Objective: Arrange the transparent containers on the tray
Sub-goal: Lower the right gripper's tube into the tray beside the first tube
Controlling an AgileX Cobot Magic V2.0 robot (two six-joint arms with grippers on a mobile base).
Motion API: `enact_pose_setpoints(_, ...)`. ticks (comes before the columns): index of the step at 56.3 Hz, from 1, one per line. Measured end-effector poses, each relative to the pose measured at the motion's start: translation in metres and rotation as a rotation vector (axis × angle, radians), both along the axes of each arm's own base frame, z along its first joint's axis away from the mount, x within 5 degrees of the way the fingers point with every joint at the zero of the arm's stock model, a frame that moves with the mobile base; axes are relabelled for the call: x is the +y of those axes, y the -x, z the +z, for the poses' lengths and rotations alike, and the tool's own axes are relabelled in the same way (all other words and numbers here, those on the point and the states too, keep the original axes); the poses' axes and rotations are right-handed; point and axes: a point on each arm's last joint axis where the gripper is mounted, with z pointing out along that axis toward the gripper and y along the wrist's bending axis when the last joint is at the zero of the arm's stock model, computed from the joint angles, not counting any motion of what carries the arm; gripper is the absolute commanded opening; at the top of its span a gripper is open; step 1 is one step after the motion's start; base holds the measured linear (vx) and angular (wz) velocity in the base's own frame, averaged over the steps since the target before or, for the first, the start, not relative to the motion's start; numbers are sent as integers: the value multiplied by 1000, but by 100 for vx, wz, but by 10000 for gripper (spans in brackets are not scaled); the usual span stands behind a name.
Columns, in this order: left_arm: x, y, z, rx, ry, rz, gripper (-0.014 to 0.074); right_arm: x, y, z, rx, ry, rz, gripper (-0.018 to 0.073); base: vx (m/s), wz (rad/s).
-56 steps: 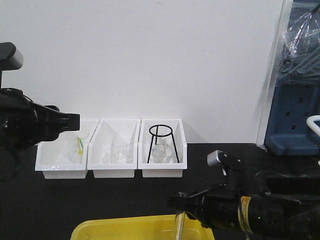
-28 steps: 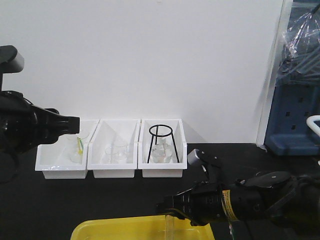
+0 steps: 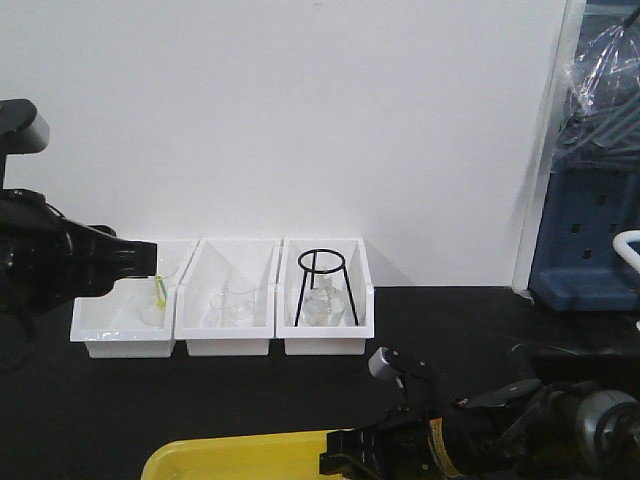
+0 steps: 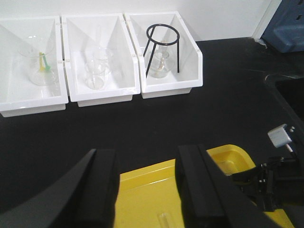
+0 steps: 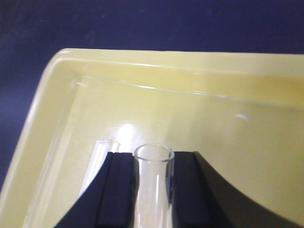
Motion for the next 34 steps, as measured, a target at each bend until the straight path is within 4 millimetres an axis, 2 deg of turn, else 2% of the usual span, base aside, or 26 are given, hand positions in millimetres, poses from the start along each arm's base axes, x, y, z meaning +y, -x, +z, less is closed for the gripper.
enact_pose_setpoints(7, 0, 0, -1, 6, -3, 1, 417, -2, -3, -10, 7, 28, -27, 56, 0, 0)
enact_pose_setpoints(26, 0, 0, -1, 8, 1, 0, 417, -5, -7, -15, -3, 62, -63, 455, 0, 0)
enact_pose_setpoints(34, 0, 0, -1, 8, 1, 0, 417, -5, -7, -15, -4, 63, -64, 546, 0, 0)
